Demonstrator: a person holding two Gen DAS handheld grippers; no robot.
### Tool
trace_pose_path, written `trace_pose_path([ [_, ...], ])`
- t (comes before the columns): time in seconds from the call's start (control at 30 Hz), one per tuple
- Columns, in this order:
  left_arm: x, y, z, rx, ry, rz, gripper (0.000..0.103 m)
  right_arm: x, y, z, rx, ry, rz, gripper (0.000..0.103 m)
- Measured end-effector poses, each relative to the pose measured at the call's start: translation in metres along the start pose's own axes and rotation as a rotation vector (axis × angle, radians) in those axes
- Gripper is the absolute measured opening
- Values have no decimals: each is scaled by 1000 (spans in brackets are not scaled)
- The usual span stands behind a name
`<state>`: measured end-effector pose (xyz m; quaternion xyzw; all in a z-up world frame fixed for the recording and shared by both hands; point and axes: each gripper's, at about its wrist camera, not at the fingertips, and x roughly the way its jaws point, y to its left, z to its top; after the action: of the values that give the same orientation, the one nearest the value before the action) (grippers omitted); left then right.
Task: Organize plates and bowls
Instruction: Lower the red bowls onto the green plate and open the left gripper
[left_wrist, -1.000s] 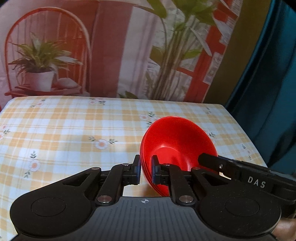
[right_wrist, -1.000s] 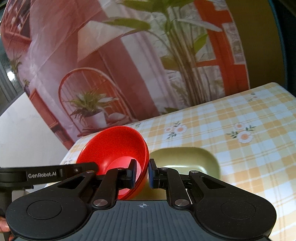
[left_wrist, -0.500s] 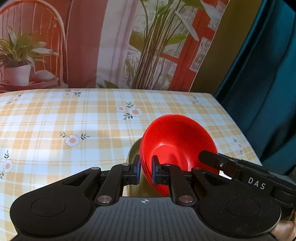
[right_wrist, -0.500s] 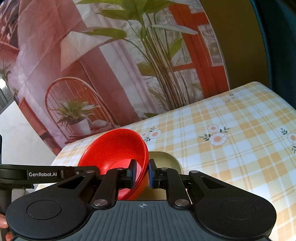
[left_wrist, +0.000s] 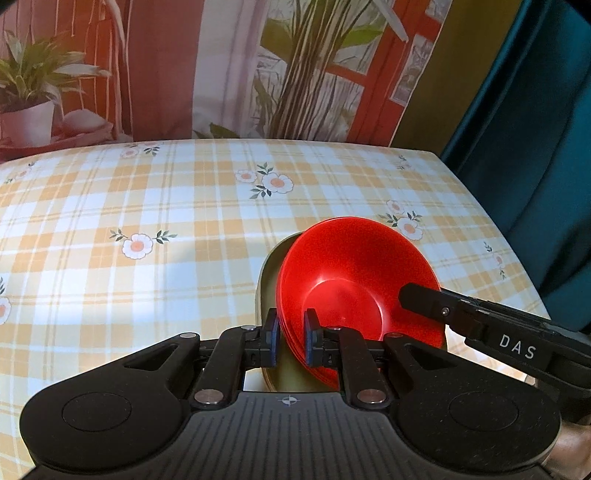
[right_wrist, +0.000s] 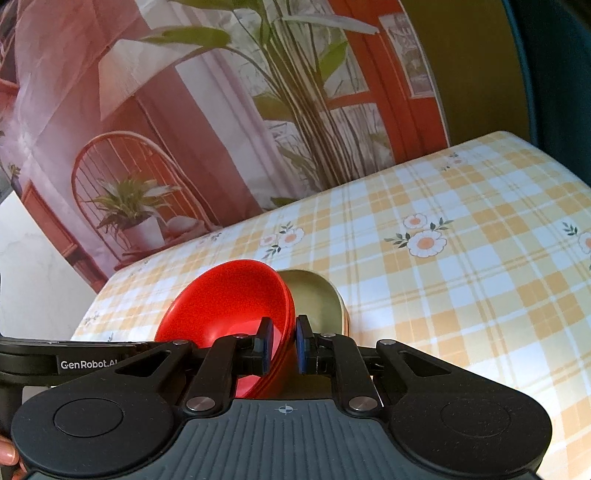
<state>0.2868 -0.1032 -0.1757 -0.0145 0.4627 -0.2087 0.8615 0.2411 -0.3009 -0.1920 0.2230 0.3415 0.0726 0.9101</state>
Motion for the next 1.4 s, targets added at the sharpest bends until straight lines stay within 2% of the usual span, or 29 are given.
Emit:
trace_pose_path([
  [1.17, 2, -6, -2, 60, -11, 44, 16, 2, 4, 2, -43, 14, -13, 14],
  [1.27, 1, -6, -3, 65, -9, 41, 20, 0, 8, 4, -59, 14, -16, 19],
  [1.4, -5, -9, -3, 78, -24, 42, 28, -5, 14, 8, -89, 6, -31, 22],
])
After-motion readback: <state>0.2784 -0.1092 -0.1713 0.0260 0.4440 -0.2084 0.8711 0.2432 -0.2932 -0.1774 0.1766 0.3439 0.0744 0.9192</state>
